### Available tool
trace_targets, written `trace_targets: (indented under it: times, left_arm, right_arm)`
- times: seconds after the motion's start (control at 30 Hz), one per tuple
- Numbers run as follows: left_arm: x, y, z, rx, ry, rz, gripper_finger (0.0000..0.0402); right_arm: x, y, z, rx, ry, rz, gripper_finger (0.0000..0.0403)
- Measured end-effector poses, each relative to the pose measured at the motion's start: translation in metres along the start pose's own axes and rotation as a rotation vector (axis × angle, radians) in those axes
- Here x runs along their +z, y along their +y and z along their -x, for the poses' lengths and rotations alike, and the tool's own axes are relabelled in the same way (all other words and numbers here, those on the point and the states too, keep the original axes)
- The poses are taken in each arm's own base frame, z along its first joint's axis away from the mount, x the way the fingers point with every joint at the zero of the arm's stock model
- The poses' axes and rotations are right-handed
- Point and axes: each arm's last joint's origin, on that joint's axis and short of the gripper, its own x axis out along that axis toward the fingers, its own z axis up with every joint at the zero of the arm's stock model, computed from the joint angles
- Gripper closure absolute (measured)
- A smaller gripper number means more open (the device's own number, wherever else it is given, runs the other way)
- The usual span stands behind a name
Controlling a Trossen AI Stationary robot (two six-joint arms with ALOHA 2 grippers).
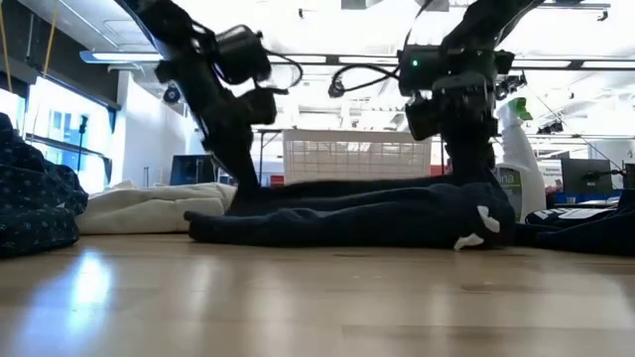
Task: Fold Laundry from Bin
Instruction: Fold the black short
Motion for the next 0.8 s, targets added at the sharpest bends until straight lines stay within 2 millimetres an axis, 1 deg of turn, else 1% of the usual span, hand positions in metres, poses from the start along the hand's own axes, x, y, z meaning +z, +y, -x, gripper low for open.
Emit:
trace_targets:
  times: [0.13,0.23,0.37,0.43,0.53,0.6,0.67,0.73,0.8]
  left_arm:
    - [-0.002,0.007,-0.016,0.009,0.024,0.034,0.0388]
    - [0.000,0.013,-0.015,0.018,0.007,0.086,0.0360]
    - [0.005,0.020,-0.001,0.032,-0.051,0.164,0.0315]
    - [0.007,0.023,0.009,0.036,-0.087,0.205,0.0296]
    - [0.010,0.025,0.028,0.036,-0.144,0.263,0.0280]
    - [0.012,0.021,0.042,0.001,-0.184,0.286,0.0277]
    - [0.014,0.009,0.051,-0.088,-0.207,0.254,0.0276]
    - [0.013,-0.004,0.054,-0.168,-0.193,0.200,0.0280]
    - [0.012,-0.018,0.049,-0.188,-0.169,0.165,0.0286]
  right_arm:
    - [0.003,-0.005,-0.009,-0.096,0.011,0.008,0.0391]
    - [0.005,-0.009,-0.013,-0.149,0.008,-0.020,0.0370]
    - [0.006,-0.016,-0.007,-0.159,-0.016,-0.091,0.0314]
    - [0.006,-0.018,0.001,-0.169,-0.049,-0.111,0.0287]
    - [0.002,-0.017,0.016,-0.176,-0.102,-0.130,0.0258]
    - [-0.002,-0.013,0.026,-0.156,-0.140,-0.131,0.0248]
    - [-0.005,-0.002,0.033,-0.085,-0.168,-0.093,0.0245]
    - [-0.007,0.014,0.033,0.017,-0.177,-0.018,0.0246]
    - [-0.008,0.031,0.026,0.114,-0.190,0.061,0.0252]
